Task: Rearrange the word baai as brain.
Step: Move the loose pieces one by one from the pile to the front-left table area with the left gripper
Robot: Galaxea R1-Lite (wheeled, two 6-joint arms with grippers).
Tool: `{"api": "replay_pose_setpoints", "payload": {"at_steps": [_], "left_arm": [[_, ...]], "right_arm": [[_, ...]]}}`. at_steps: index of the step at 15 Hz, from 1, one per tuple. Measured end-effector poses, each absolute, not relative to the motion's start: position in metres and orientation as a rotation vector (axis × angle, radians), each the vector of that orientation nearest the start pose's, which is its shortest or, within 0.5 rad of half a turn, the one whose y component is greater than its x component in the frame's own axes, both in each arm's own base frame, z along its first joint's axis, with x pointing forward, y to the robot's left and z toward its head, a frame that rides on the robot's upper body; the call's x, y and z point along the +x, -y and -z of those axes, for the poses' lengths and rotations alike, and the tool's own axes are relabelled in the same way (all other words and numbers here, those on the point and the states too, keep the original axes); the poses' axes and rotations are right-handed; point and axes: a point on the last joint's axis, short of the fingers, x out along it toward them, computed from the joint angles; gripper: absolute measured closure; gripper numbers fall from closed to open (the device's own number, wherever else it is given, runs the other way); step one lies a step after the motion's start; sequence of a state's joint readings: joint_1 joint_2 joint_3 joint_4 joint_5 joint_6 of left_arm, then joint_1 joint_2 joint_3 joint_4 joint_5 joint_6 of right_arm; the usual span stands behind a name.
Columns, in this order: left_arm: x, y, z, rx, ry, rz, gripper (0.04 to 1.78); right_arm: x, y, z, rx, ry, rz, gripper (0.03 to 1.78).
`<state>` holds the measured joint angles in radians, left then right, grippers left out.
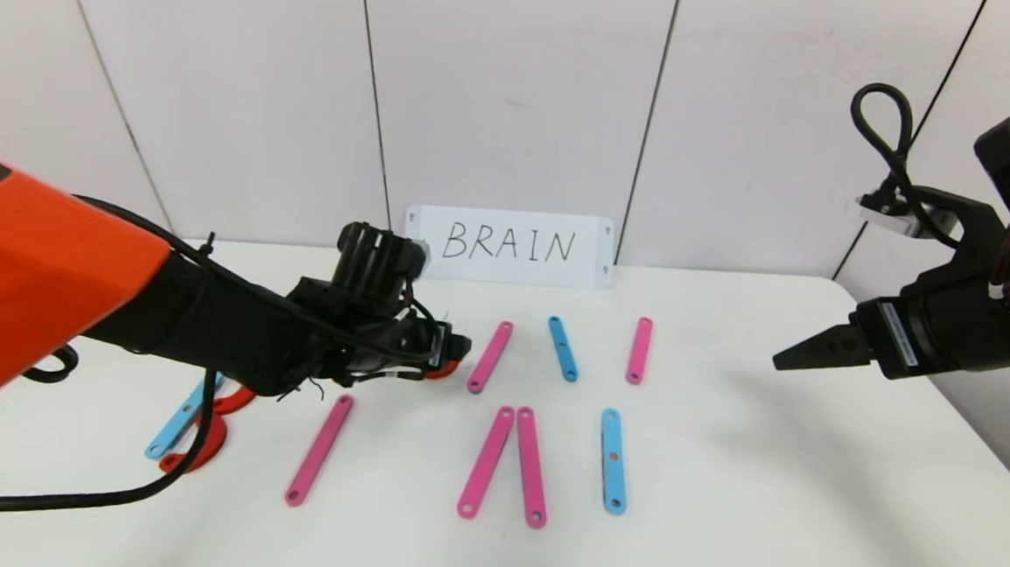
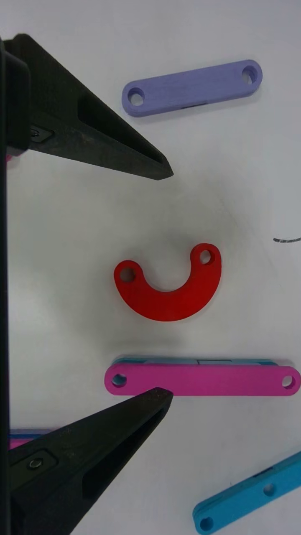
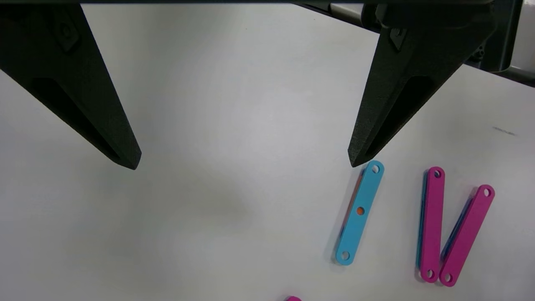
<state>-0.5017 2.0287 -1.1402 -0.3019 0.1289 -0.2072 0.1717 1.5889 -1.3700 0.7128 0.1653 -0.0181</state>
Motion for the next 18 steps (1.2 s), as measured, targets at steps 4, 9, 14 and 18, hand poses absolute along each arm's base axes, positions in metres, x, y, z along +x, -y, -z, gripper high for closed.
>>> {"api": "replay_pose_setpoints", "payload": {"at_steps": [4, 9, 14, 18], "left_arm": [[0.348, 0.188, -0.107, -0.004, -0.629, 0.297, 0.09], [0.353, 0.191, -0.092, 0.007, -0.659, 0.289, 0.09], [0.358, 0.195, -0.084, 0.028, -0.657, 0.252, 0.09], [0.356, 0.211, -0.084, 0.036, -0.652, 0.287, 0.09]], "right_arm": [[0.249, -0.047, -0.253, -0.019, -0.934, -0.320, 0.07], [0.249, -0.047, -0.253, -0.020, -0.933, -0.320, 0.07], [0.248, -0.047, -0.254, -0.019, -0.930, -0.320, 0.07], [0.248, -0.047, -0.254, -0.019, -0.931, -0.320, 0.07]]}}
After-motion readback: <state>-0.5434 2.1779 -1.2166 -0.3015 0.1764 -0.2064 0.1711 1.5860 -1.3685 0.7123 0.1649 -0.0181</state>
